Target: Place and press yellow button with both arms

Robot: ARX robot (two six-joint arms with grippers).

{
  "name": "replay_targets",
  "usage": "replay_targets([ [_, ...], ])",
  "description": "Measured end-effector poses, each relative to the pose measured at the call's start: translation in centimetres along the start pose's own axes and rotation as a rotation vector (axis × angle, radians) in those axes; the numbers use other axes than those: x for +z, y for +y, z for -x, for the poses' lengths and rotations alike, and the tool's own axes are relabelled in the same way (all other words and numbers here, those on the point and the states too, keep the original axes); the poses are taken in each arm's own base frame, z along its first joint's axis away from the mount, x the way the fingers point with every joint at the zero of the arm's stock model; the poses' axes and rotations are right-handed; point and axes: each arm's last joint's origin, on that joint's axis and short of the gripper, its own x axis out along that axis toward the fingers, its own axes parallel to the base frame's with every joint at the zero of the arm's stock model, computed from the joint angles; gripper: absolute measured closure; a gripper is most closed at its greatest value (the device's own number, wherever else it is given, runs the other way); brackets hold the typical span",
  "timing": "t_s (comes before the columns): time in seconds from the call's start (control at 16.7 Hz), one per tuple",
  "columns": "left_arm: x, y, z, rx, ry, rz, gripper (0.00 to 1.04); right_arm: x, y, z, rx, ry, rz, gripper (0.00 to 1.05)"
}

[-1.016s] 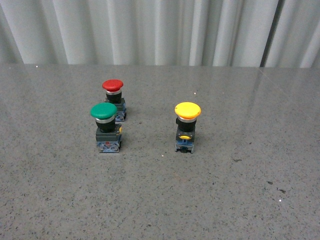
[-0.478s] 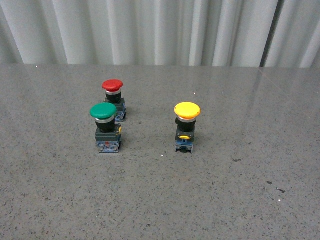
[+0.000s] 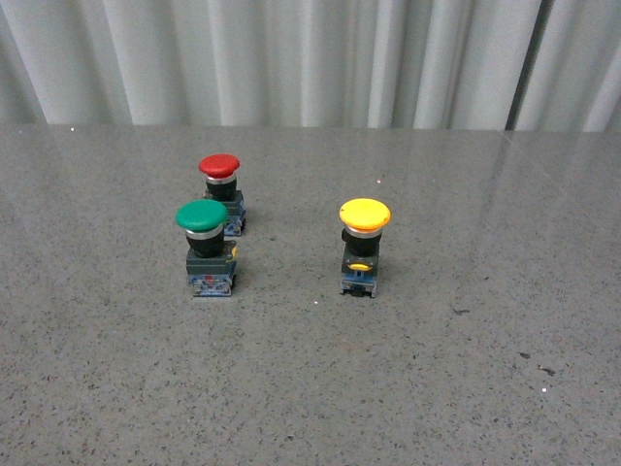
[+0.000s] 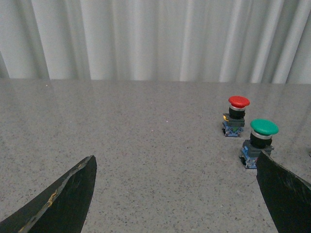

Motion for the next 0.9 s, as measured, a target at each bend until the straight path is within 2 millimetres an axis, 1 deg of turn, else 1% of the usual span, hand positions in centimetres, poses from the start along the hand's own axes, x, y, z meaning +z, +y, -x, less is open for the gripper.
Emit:
replay_targets([
  [0.06, 0.0, 0.0, 0.0, 0.0, 0.0, 0.0, 0.07, 0.0, 0.0, 0.0, 0.0, 0.0, 0.0, 1.03],
  [0.12, 0.0, 0.0, 0.0, 0.0, 0.0, 0.0, 0.07, 0.0, 0.0, 0.0, 0.0, 0.0, 0.0, 1.01],
  [0.6, 0.0, 0.0, 0.0, 0.0, 0.0, 0.0, 0.07, 0.0, 0.0, 0.0, 0.0, 0.0, 0.0, 0.13],
  [0.66, 0.0, 0.0, 0.0, 0.0, 0.0, 0.0, 0.07, 0.0, 0.0, 0.0, 0.0, 0.0, 0.0, 0.04],
  [0.72, 0.0, 0.0, 0.0, 0.0, 0.0, 0.0, 0.07, 0.0, 0.0, 0.0, 0.0, 0.0, 0.0, 0.07],
  [0.9, 0.0, 0.0, 0.0, 0.0, 0.0, 0.0, 0.07, 0.0, 0.0, 0.0, 0.0, 0.0, 0.0, 0.07],
])
